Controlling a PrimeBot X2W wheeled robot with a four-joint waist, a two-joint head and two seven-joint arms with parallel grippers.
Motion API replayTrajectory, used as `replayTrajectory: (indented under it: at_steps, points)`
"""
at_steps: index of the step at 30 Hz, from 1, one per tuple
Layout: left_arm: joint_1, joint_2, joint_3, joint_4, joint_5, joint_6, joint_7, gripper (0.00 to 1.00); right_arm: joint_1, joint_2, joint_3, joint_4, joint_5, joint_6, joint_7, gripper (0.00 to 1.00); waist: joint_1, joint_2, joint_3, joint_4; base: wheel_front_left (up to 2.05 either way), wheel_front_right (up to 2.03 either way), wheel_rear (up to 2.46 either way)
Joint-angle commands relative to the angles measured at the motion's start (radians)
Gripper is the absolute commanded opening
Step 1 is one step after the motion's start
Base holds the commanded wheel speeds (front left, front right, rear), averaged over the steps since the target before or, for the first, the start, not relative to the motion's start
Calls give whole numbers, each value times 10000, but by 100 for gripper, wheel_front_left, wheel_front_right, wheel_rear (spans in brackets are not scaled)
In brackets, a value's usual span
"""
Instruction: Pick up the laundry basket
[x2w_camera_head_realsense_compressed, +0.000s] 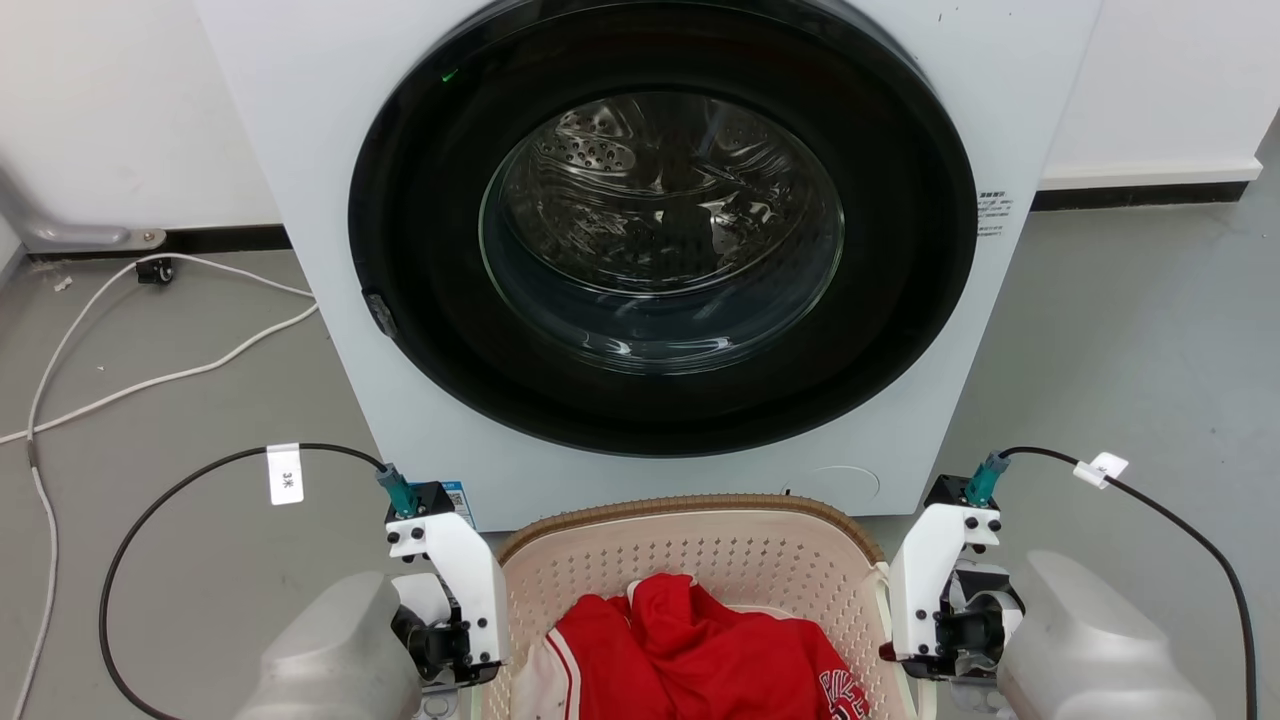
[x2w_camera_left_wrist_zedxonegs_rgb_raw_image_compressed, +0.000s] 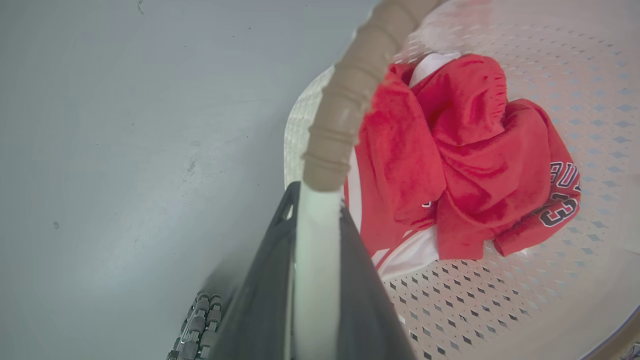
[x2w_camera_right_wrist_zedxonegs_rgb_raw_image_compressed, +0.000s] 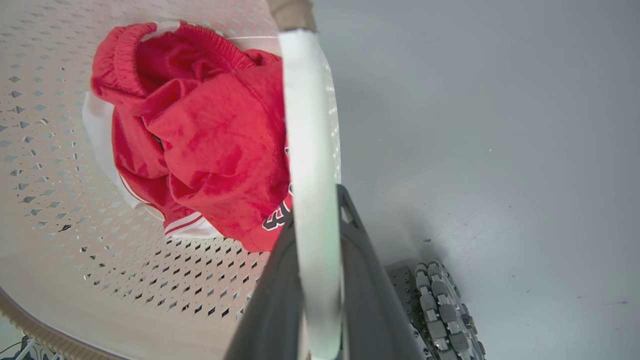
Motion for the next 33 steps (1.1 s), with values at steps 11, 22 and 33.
replayTrajectory:
  at_steps: [11, 22, 33]
  points:
    - [75, -284, -83, -167, -220, -115, -58, 0, 85, 258, -104, -100, 96, 50, 58, 0, 0, 0, -3, 11, 0, 0, 0]
    - [73, -305, -151, -178, -296, -115, -79, 0, 88, 258, -160, -100, 37, 50, 72, 0, 0, 0, 7, 28, 0, 0, 0]
    - [63, -281, -244, -166, -332, -117, -104, 0, 81, 260, -168, -100, 77, 50, 59, 0, 0, 0, 5, -2, 0, 0, 0]
